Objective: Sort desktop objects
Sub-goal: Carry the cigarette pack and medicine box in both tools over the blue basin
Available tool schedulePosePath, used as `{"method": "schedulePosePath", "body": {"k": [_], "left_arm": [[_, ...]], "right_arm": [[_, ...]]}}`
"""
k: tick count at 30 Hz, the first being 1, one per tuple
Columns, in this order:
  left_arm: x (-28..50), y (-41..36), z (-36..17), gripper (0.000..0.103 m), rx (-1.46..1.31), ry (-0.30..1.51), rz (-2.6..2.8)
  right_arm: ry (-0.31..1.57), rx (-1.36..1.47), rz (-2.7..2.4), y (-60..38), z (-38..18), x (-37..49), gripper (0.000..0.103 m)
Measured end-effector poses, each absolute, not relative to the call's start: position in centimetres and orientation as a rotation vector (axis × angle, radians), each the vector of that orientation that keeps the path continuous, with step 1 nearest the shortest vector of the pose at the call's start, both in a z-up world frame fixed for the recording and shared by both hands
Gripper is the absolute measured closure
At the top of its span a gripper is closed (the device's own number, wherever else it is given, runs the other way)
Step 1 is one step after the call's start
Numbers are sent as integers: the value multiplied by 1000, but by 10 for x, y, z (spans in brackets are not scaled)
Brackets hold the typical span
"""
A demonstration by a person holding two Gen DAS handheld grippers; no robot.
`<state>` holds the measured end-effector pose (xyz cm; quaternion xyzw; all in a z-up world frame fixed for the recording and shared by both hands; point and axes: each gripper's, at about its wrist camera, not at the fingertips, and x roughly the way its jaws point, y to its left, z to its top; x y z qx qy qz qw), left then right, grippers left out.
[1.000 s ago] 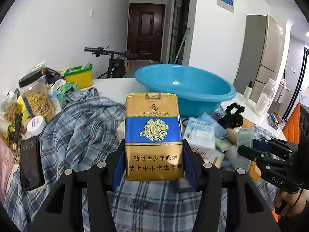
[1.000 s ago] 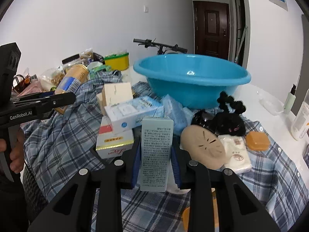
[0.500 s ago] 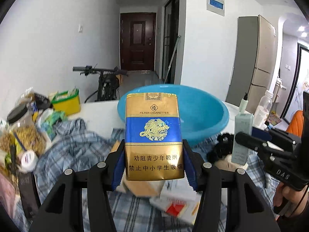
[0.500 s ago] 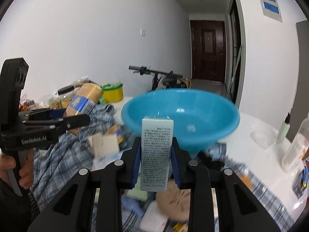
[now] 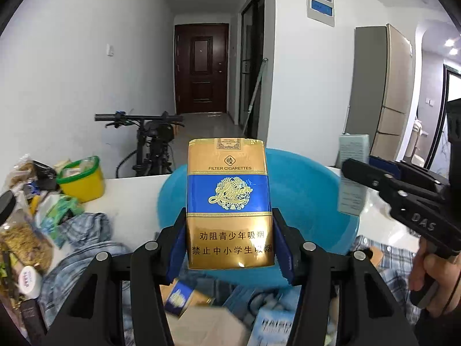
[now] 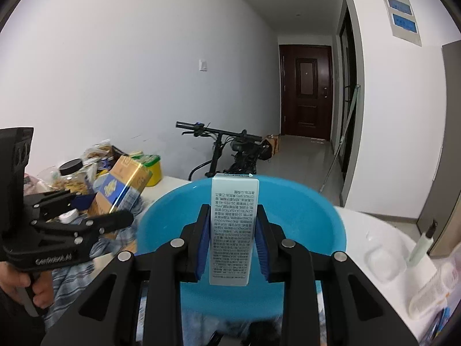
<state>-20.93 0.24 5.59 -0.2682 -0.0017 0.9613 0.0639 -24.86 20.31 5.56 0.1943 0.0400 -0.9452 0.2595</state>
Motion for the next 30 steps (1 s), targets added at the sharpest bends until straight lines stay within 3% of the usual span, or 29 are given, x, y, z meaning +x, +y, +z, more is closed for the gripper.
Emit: {"method": "schedulePosePath", "body": {"k": [17,30], "left_arm": [[-232,38,17,47,-823,150,2905],[-238,27,10,47,-842,112,2936]], "right_arm": [[130,567,-2539,193,21,-260,75],[126,593,-2537,193,15,-262,75]]}}
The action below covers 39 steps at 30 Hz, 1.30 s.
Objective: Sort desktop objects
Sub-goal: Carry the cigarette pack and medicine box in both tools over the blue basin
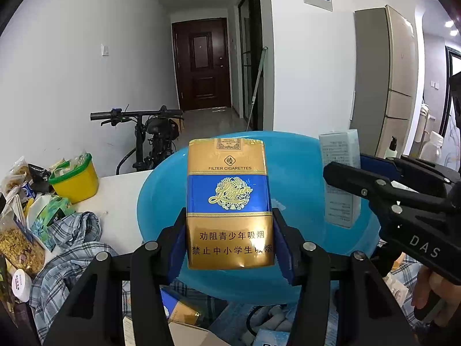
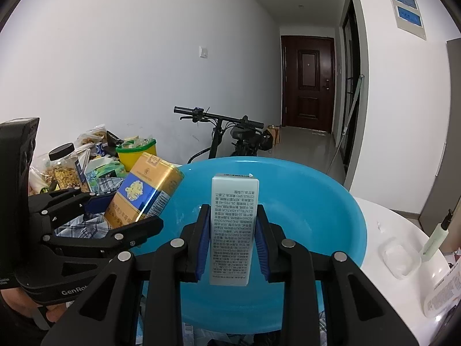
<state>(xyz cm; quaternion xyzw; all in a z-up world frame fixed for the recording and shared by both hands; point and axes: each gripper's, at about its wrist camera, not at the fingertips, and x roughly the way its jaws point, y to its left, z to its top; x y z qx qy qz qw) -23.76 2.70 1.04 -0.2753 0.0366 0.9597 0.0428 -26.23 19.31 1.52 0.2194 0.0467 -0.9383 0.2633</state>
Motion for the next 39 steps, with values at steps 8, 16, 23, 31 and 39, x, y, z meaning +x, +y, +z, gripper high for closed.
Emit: {"method": "schedulePosePath", "body": {"k": [8,16,23,31,39], "left_arm": [[-236,28,9,47,-836,130,2932],[-238,29,8,47,-843,131,2932],[-238,30,9,47,-839,122,2925],[-238,30,8,47,-842,118,2923],[-237,32,6,47,-850,119,2924]], "right_arm": [[124,599,-2539,194,14,-263,75],[130,600,-2541,195,13,-263,75],[133,600,-2538,195,13,-262,75],[131,603,-2539,194,12,-262,75],[133,605,-2540,194,12,-262,75]]}}
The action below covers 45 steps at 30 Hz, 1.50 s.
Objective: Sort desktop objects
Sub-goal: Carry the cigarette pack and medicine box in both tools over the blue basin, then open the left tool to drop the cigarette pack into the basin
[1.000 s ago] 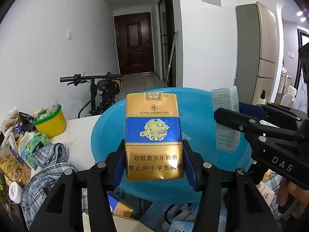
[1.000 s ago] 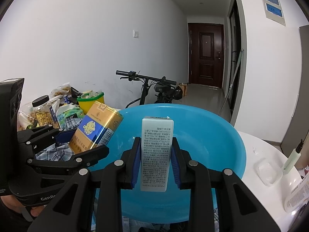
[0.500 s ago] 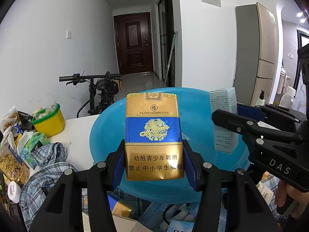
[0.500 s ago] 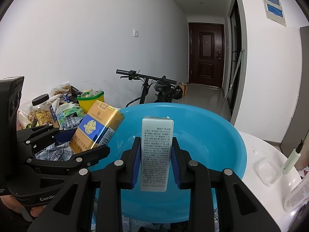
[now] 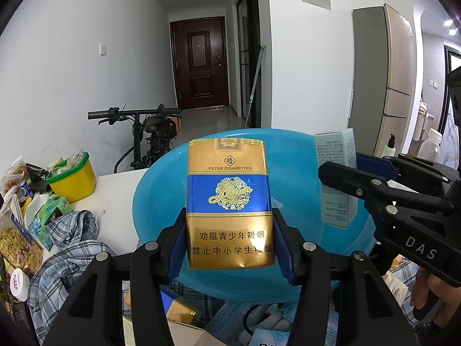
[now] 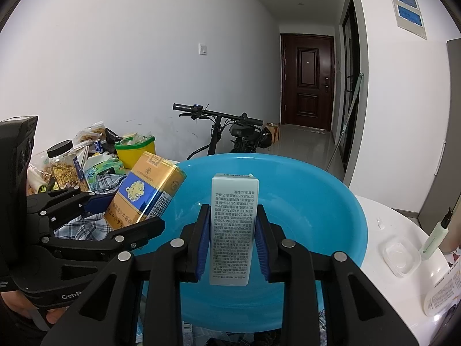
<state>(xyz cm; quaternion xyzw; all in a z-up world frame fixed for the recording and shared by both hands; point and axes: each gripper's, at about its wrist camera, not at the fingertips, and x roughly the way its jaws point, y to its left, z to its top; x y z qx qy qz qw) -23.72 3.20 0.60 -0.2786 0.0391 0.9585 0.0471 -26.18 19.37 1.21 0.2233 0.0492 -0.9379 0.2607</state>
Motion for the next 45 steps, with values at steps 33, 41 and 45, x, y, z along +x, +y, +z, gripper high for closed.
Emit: {"method": "schedulePosePath", "body": {"k": [33,41,45], "left_arm": [[-238,32,3,47,-856,114,2922],[-238,32,4,47,-857,114,2923],[-237,31,5,29,-858,127,2959]], "right_arm": [[143,613,-2537,197,10,-263,75],[145,612,-2539,198,9,-264,75],[143,611,-2542,197,9,-264,75]]}}
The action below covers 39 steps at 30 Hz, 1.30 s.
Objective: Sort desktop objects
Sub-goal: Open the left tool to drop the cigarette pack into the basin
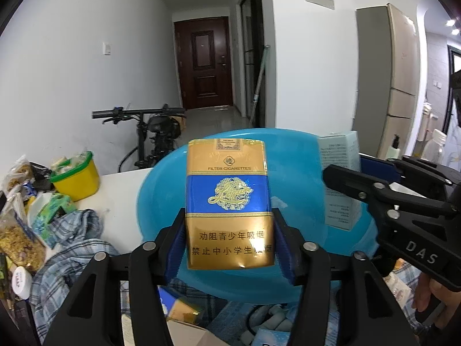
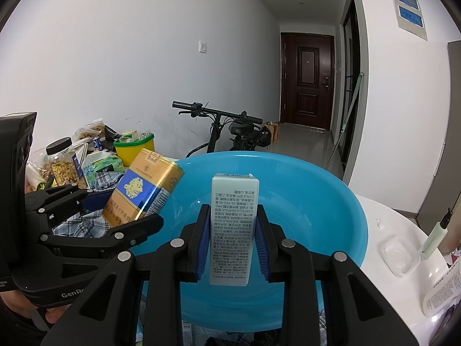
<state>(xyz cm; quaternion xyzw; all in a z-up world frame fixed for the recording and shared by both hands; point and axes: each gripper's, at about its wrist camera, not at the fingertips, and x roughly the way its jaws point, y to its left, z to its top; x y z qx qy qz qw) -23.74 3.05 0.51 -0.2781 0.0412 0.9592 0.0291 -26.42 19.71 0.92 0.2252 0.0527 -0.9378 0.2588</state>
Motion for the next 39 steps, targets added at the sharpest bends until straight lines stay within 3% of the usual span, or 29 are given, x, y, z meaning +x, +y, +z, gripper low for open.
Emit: {"method": "schedulePosePath", "body": {"k": [1,2,39], "left_arm": [[-238,30,6,4,-868,135,2985],[-237,30,7,0,-864,140,3007],[-237,28,7,0,-887,143,3006]], "right_arm": [[142,609,-2543,197,9,-264,75],[141,607,-2544,198,10,-264,75],[151,610,-2548,196,10,-262,75]]}}
